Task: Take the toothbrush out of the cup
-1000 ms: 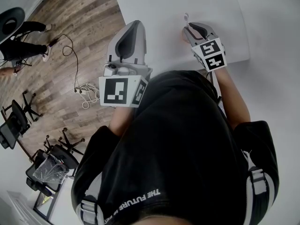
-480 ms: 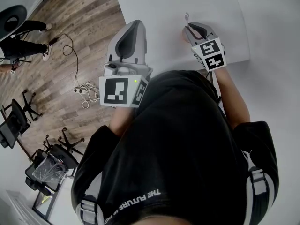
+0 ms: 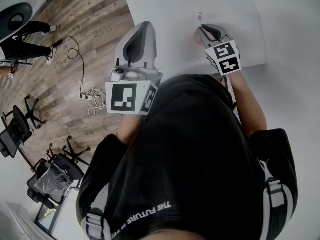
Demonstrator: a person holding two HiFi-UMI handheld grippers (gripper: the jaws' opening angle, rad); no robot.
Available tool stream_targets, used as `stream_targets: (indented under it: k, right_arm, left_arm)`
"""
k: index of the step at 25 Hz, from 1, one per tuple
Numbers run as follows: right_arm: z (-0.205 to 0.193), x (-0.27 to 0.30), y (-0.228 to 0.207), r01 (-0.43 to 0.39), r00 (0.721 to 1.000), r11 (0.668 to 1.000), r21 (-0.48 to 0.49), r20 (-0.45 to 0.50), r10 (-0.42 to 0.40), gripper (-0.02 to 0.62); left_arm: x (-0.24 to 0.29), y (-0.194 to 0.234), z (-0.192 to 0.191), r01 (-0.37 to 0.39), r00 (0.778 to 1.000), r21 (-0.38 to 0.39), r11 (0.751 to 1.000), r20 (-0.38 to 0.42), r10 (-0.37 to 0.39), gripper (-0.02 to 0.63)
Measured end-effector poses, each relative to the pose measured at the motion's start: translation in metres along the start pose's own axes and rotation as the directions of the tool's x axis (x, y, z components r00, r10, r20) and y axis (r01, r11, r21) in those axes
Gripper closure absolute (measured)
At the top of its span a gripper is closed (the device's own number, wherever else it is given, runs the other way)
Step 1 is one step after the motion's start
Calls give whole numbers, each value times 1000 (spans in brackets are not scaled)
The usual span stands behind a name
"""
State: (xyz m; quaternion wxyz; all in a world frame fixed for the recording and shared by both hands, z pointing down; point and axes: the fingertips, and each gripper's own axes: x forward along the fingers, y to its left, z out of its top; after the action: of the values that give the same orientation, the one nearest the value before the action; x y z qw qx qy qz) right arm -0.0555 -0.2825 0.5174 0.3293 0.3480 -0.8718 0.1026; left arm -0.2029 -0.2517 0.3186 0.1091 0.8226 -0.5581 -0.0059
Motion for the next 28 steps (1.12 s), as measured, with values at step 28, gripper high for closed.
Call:
stream_targets:
  k: [28]
  right_arm:
    - [17,-20,-13,19,998,1000,19,63,-20,548]
  left_arm:
    - [-3,-14,6,32,999,17,999,11,-32,586]
